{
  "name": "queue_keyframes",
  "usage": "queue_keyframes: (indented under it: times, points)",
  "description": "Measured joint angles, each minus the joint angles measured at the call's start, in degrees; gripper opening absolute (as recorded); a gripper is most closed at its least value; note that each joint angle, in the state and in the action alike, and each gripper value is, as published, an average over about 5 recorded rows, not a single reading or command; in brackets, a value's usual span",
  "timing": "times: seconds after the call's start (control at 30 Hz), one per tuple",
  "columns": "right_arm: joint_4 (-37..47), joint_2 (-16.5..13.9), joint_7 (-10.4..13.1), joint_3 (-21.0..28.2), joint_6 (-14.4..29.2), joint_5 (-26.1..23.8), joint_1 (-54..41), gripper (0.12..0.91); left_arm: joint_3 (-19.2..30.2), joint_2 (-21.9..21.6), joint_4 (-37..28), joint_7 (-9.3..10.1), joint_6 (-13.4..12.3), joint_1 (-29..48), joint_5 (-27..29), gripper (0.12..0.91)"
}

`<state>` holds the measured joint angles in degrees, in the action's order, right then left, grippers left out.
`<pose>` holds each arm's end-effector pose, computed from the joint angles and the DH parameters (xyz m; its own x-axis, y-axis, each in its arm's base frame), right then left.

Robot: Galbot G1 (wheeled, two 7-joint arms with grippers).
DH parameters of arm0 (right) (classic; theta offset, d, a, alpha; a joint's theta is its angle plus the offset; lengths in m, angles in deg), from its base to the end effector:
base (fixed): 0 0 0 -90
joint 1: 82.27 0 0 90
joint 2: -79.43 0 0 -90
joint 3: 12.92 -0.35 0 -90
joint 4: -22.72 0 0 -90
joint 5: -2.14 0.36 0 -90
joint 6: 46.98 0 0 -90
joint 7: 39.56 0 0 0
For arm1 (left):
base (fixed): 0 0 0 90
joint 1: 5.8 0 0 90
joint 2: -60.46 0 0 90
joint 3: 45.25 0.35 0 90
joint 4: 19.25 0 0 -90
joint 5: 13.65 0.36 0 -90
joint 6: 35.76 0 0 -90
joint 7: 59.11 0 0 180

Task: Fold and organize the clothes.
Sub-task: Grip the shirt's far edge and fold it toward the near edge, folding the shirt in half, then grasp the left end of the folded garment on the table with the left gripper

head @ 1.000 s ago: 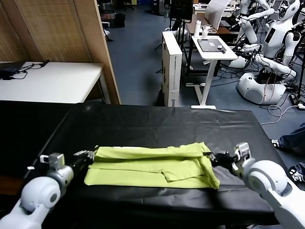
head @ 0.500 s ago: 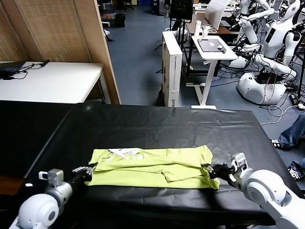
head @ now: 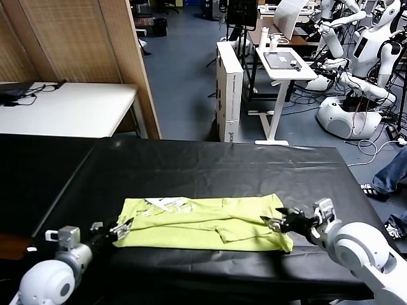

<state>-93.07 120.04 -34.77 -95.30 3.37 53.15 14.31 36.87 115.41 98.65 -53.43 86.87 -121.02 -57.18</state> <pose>0.3010 -0.1188 -0.1943 -0.7665 -0.2976 0.5691 -0.3512 0.9361 0.0165 0.2325 0.1400 -0.2461 -0.8480 0.1275 0.5144 0.0896 0.9911 -0.0980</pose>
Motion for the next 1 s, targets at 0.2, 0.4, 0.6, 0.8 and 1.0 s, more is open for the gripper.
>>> queue_keyframes:
  times: [0.2,0.4,0.6,0.8,1.0]
  points:
    - [4.59,4.95,1.55,1.4,3.57,-1.78,-2.5,0.907,2.09,2.12,-3.01,0.11,-0.19,4.87,0.71,0.907]
    - [8.35,8.12,2.52,2.46,4.95,-2.63,-3.8,0.907,4.82,4.04,-6.65,-0.24,-0.25,9.77,1.59,0.907]
    - [10.64,9.37,2.61,3.08,5.25,-2.66,-4.5,0.907,6.44,5.04,-9.71,-0.44,-0.43,12.75,1.82,0.907]
    - [11.99,10.38,2.39,3.41,5.22,-3.12,-4.72,0.889,6.85,5.42,-11.39,-0.57,-0.51,13.52,1.97,0.907]
    - [12.65,10.99,2.01,3.65,5.15,-3.49,-4.89,0.694,6.81,5.49,-12.24,-0.91,-0.27,13.43,1.95,0.837]
